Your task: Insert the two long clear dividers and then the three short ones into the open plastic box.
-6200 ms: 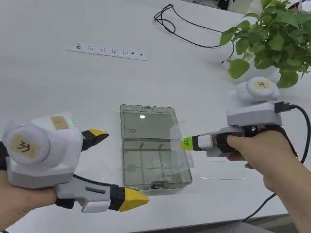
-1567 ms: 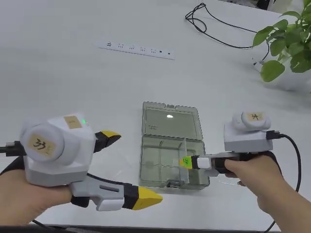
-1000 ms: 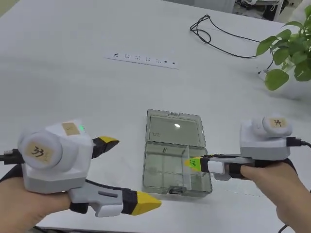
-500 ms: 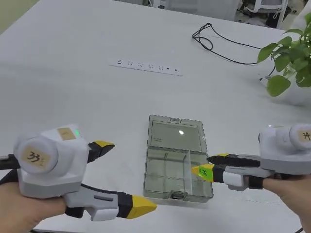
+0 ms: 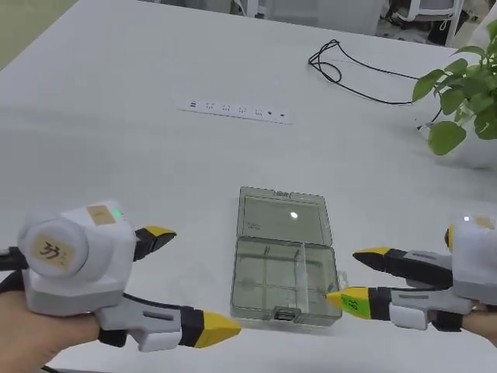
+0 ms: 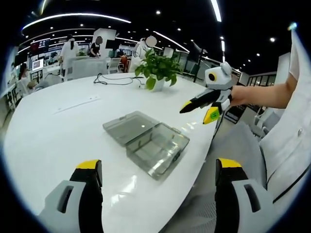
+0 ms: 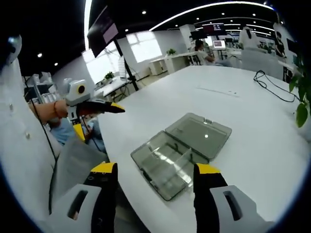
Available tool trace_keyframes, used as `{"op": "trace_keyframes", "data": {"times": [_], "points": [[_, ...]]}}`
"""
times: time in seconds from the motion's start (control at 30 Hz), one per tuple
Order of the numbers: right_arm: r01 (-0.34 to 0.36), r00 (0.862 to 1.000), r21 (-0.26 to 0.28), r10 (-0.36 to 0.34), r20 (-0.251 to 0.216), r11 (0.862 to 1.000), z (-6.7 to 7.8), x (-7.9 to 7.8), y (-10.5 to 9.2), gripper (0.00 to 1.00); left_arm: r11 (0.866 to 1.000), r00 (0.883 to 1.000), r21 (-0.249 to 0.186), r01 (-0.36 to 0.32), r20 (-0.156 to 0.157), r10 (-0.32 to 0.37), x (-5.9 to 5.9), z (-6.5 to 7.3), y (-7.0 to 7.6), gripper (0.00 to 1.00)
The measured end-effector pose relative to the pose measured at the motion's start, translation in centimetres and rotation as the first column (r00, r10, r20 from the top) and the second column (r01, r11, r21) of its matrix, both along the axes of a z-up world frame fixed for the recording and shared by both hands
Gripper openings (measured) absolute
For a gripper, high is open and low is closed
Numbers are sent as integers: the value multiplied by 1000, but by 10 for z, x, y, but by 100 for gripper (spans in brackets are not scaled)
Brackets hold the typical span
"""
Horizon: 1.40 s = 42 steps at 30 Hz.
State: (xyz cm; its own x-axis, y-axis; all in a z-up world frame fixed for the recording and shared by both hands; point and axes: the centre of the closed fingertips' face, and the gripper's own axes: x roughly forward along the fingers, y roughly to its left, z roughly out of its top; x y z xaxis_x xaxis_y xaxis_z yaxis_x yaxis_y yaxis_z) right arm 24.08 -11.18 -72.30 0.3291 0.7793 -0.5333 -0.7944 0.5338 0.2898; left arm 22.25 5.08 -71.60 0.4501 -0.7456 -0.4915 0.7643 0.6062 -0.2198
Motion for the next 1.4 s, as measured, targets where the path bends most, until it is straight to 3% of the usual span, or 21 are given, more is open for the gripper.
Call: {"op": "trace_keyframes", "data": {"times": [0.33,0.7,0.83,1.0,1.2,1.4], "points": [[-54,997,-14,55,57,998,-4,-14,-17,74,999,1000,53,-13,-14,14,4,-11,9,96],[-74,990,-13,75,115,997,-5,-25,-28,79,987,997,162,-14,-68,25,7,-39,21,89],[-82,988,-10,83,130,997,-7,-28,-30,80,978,994,210,-13,-101,35,8,-53,27,85],[-75,988,-6,75,136,997,-8,-28,-34,80,956,990,292,5,-139,37,8,-70,35,77],[-63,987,6,61,150,998,-6,-27,-37,79,935,968,354,1,-235,88,8,-91,43,67],[-53,987,15,50,155,998,-8,-28,-40,79,914,960,406,27,-266,89,9,-107,45,62]]}}
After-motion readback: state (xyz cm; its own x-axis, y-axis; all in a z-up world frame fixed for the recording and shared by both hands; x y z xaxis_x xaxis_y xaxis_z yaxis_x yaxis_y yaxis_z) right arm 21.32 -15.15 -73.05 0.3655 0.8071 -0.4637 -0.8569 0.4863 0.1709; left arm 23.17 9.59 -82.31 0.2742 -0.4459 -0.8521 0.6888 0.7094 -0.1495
